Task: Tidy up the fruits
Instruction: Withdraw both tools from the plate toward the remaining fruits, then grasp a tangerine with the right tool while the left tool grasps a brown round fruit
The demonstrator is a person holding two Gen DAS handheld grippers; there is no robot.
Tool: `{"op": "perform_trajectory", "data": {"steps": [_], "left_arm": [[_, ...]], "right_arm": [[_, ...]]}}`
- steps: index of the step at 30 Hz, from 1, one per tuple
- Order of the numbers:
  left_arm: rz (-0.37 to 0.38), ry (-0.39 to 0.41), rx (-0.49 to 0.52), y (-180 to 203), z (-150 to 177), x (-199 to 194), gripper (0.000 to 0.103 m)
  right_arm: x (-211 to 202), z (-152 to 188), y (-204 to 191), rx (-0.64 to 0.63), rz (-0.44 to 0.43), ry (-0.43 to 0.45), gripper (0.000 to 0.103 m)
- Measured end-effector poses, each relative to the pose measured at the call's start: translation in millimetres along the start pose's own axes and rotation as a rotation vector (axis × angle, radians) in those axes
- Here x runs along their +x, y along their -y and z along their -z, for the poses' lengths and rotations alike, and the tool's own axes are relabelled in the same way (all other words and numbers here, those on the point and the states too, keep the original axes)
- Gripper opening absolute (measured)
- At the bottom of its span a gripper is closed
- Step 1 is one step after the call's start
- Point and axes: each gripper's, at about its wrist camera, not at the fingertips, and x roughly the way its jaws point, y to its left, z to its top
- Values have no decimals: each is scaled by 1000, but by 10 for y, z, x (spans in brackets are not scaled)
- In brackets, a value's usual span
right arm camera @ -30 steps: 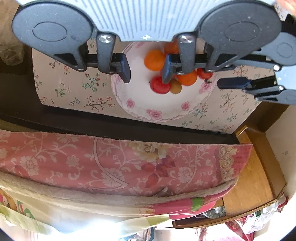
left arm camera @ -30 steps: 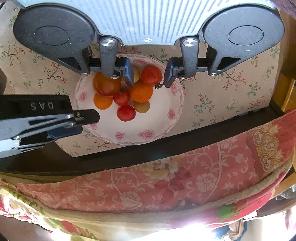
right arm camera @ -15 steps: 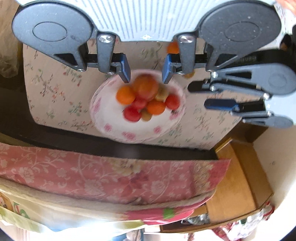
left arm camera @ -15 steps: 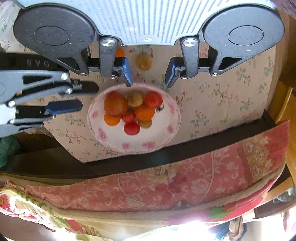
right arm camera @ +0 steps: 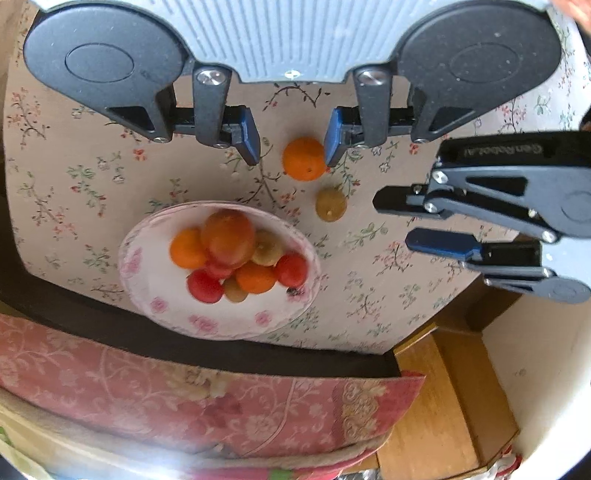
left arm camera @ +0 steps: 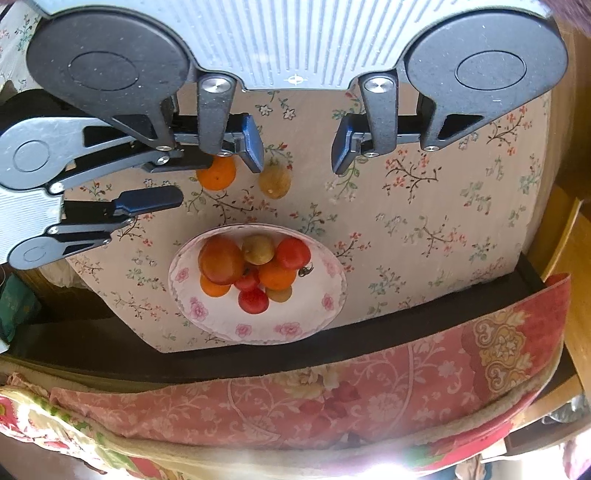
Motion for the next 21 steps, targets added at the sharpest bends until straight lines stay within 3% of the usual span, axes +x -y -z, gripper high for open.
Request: {"op": "perform_trajectory", "data": {"steps": [9,14,21], "left_arm": [[2,-14,4,-13,-3,80,50],[10,-17,14,18,-30,149,51],[38,-25,46,153,-73,323,51]], "right_arm": [[269,-59,3,-10,-21,-32,41],[217,-59,44,-7,-37,-44,35],[33,8,235,28,14,-45,35]]}}
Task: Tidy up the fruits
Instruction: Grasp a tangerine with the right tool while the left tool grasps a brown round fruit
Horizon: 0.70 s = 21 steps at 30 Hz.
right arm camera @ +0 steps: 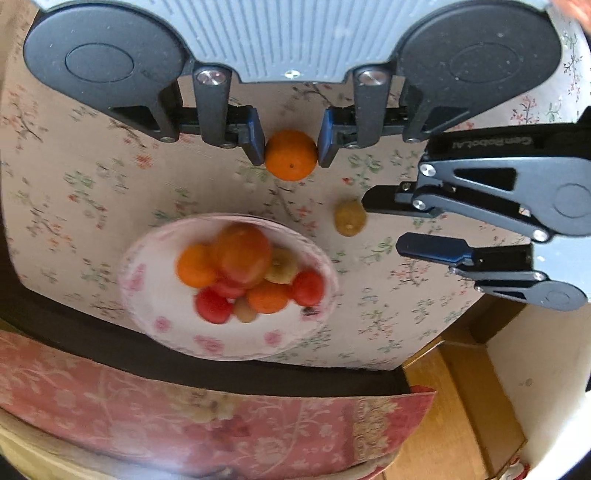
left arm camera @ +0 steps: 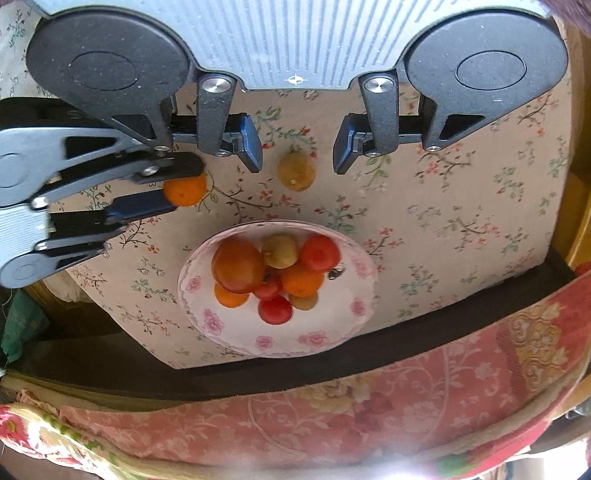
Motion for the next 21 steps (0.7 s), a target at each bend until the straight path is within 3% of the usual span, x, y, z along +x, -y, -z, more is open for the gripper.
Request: {"op": "perform_trajectory", "data": {"steps": [5,11,21], "left_arm": [[10,-21,-37,-14,-49,216,48],[-14,-23,-53,-5,-53,290,33],[-7,-41,-9,170,119,-20,32]], "right_arm": [[-51,56,110,24,3,-9,35],[-73,83,197,36,11,-15,35],[-174,155,126,-5,0,-21,35]]}}
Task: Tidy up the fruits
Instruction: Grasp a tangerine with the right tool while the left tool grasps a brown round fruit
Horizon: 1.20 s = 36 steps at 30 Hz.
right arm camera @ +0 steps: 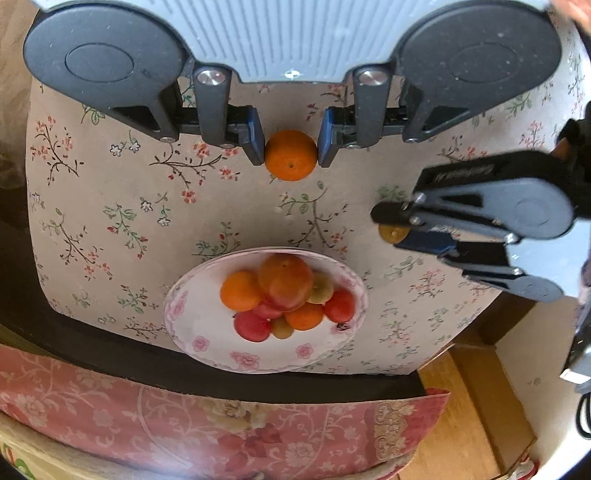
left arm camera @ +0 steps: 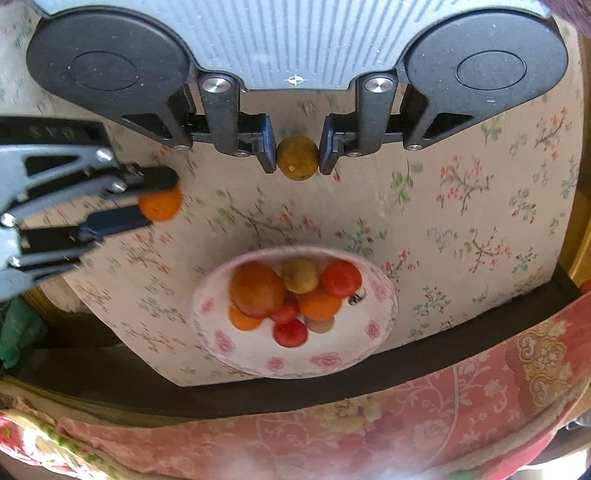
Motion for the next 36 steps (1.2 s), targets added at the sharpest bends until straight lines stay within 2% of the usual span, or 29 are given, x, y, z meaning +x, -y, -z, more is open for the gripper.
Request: {"op": "perform_trajectory", "data": {"steps": [10,18,23,26,36], "left_arm": [[25,-41,26,199,343,-164,34],[39,-37,54,212,375,-134,38],[43,-32,77,243,398,-157,46],[35,-33,71,221,415,-162,51],[32,-31,62,188,400,-133,52]], "right_arm": [[-31,200,-198,-93,-3,-31,35],[-41,215,-178,-95,-12,-34,35],[-70,216,-162,-106,-19,-25,36],[-83,220,-153,-109,-25,-23,42],[-46,222,-169,-118,-25,-28,43]]}}
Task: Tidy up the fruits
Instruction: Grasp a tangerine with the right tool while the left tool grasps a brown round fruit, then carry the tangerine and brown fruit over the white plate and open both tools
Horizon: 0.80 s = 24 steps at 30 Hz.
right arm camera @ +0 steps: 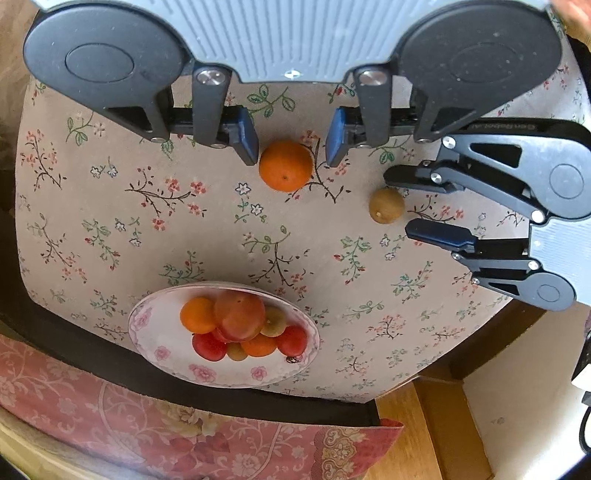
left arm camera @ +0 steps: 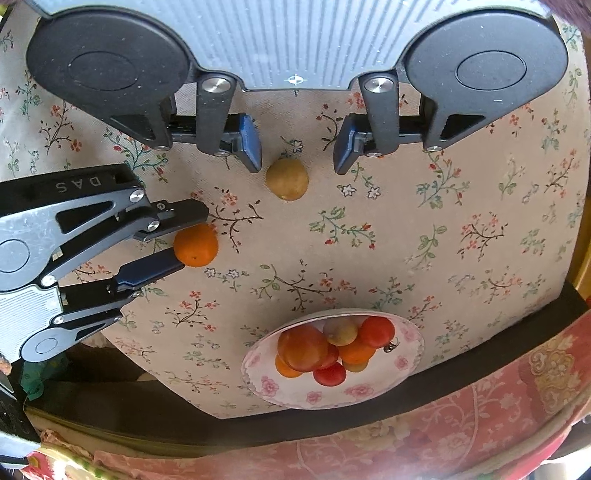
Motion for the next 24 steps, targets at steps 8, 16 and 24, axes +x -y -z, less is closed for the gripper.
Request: {"op": "perform_trajectory", "data": {"steps": [8,16,24], "left_arm": [[12,11,5,12,-56,42,51],[21,8,-2,17,-60,46,38],[12,7,-7,34,-58,10,32]], "right_arm": [[13,-3,26,16,3,9,43],[30,-11,17,11,8,9,43],[32,-28,6,15,22,-3,35]]}}
